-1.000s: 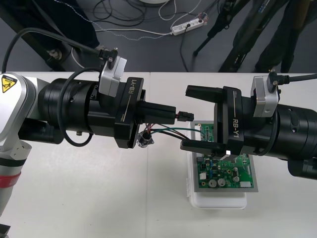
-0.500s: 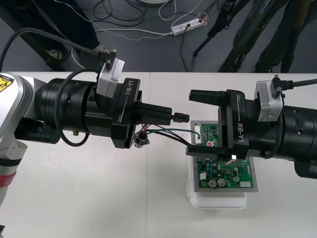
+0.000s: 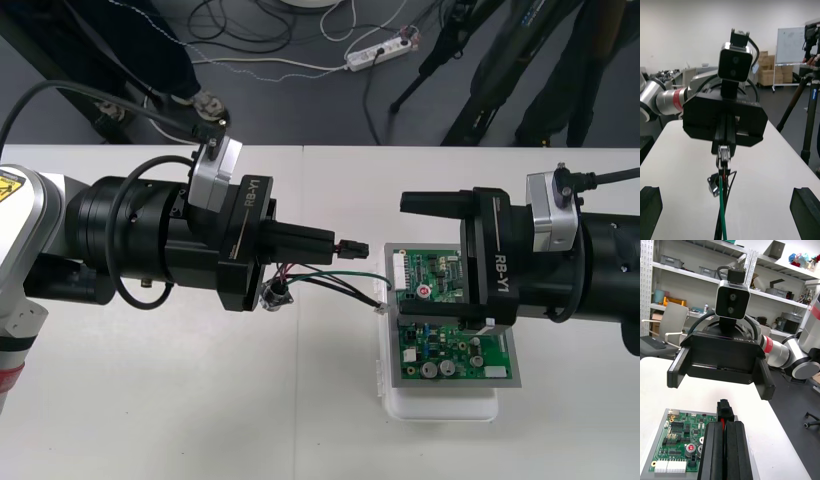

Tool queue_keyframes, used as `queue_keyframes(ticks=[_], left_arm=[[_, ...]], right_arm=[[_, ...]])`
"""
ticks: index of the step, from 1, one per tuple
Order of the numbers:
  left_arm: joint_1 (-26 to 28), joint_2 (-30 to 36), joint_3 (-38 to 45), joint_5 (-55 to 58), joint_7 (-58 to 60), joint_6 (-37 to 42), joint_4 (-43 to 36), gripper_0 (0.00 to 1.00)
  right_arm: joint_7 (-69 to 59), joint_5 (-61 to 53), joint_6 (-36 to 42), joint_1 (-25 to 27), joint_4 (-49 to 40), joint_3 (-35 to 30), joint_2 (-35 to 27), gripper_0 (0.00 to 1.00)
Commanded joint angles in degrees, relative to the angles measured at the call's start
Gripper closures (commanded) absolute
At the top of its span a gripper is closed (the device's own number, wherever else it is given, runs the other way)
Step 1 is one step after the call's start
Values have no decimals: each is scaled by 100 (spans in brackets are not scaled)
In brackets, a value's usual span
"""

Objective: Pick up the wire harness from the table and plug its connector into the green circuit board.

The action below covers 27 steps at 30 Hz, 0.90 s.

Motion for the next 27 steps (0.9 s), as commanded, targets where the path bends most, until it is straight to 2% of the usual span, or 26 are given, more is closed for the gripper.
queue_keyframes(ticks=[1,7,16,27], left_arm=[[238,125,256,143,113,-51,-43,100],[396,54,423,187,26,-227,-43,100],[615,-86,713,179,-133,-578,37,100],[624,-218,880,240,-871,-1194,792,100]], right_arm=[[-398,149,-115,-59,-206,-213,-494,0],[-530,352,-352,-77,-206,-363,-757,0],[-759,1046,-1170,-332,-206,-723,-1100,0],[-952,1608,-1196,-402,-215,-1198,-1232,0]])
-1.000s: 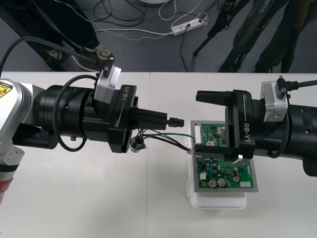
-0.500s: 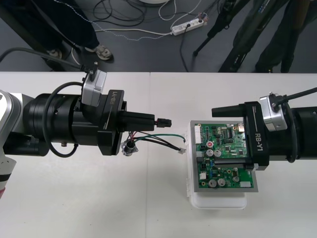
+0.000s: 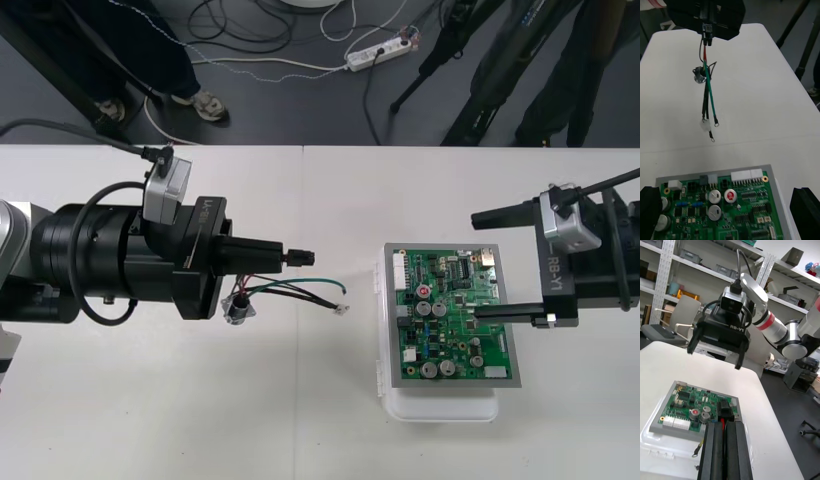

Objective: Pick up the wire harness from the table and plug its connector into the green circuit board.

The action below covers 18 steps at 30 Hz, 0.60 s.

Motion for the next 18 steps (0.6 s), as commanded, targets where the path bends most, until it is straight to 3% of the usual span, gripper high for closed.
queue_keyframes(ticks=[1,18], left_arm=[[54,-125,167,150,-910,-572,345,100],[-183,-134,-96,150,-2431,-994,1646,100]], right_arm=[[-268,239,-36,-146,-175,-342,-240,0],[-260,1276,-36,-6,-183,282,-1338,0]])
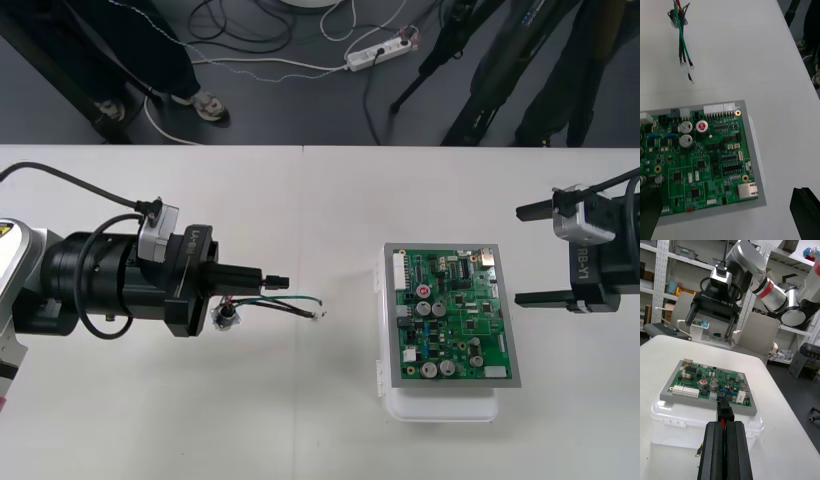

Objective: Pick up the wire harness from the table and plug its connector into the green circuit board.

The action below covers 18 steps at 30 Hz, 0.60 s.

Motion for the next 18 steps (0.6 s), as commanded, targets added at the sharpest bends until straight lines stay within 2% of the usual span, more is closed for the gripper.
queue_keyframes(ticks=[1,9,18], left_arm=[[-190,-103,-118,107,-773,-346,285,100],[-339,-103,-355,116,-1467,-355,900,100],[-506,-103,-759,230,-2232,-355,1559,100]], right_arm=[[-243,281,-27,-4,-164,331,-547,0],[-94,834,-27,93,-164,692,-969,0],[100,1678,-27,190,-164,1149,-969,0]])
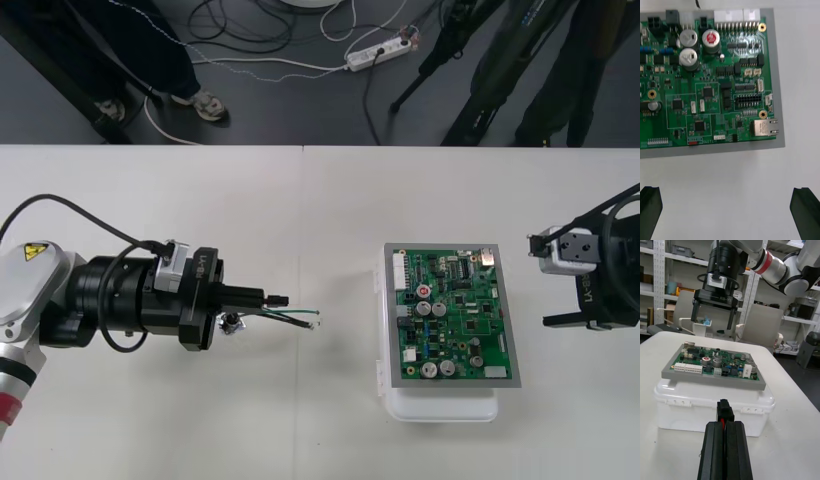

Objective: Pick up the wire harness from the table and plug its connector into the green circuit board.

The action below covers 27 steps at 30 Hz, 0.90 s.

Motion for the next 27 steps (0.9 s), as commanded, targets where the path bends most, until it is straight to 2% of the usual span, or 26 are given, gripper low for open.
queue_keyframes(ticks=[1,15,27], left_arm=[[-321,-90,-339,154,-621,-280,319,100],[-655,-301,-832,383,-1728,-280,1365,100],[-989,-591,-1043,471,-2590,-280,2314,100]], right_arm=[[124,522,-27,93,-157,460,-218,0],[168,1410,-27,93,-157,970,-68,0],[80,2218,-27,93,-157,1321,442,0]])
